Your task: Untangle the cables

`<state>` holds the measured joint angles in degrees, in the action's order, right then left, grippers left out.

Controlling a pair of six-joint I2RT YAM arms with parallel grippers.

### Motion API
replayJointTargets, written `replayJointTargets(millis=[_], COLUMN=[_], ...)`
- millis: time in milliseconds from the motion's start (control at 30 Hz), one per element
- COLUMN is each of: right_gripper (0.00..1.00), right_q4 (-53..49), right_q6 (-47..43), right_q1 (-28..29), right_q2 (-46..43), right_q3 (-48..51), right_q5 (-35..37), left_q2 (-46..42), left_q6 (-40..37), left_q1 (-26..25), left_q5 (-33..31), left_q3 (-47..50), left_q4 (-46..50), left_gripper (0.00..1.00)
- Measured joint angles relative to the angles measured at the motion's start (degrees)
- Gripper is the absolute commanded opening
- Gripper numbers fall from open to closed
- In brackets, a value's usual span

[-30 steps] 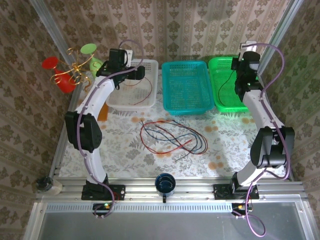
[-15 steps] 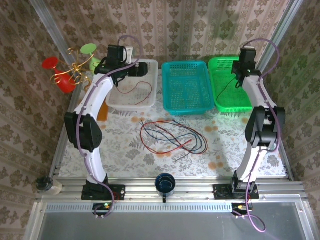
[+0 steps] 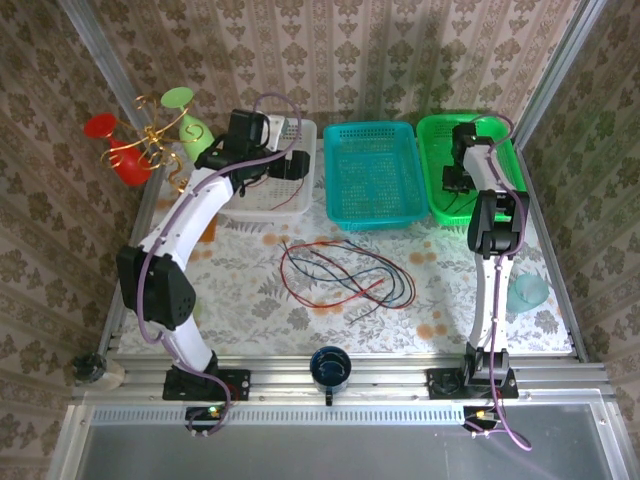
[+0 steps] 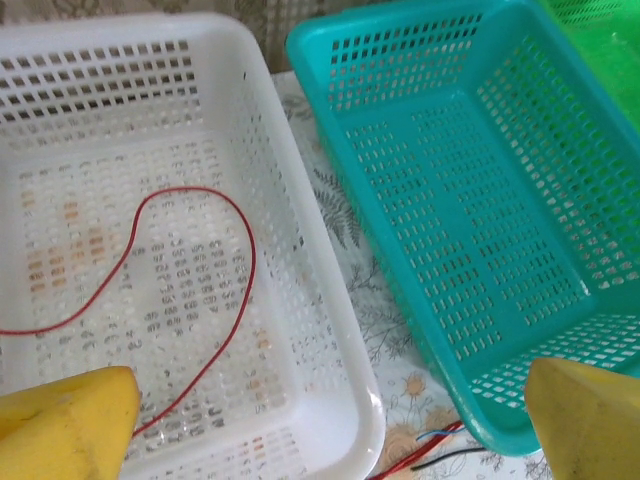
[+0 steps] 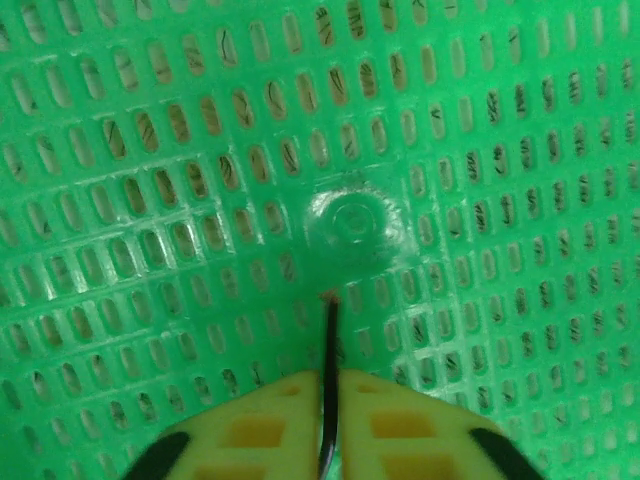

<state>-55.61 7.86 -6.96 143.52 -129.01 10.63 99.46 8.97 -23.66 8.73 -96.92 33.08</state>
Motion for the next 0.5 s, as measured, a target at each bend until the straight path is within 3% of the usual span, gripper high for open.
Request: replayJointTargets(millis=[200, 300, 500], right_gripper=[0.69, 0.75, 0.76], right_q4=[-3.4, -3.4, -2.9], right_q6=[0.3, -0.1, -0.2], right_q1=[-0.6, -0.7, -0.7], right_q2=[-3.0, -7.1, -17.7], right_q3=[-1.2, -0.9, 0.2], right_q5=[-0.1, 0.3, 0.6], left_q2=[-1.1, -2.4, -5.4], left_q6=[0.0, 0.0, 0.6], left_q1=[-0.1, -0.1, -0.1], left_q5=[-0.8, -1.1, -1.3], left_q3=[2.1, 2.6, 4.5], left_q4=[0.9, 1.5, 1.7], left_gripper=[1.0, 1.0, 1.0])
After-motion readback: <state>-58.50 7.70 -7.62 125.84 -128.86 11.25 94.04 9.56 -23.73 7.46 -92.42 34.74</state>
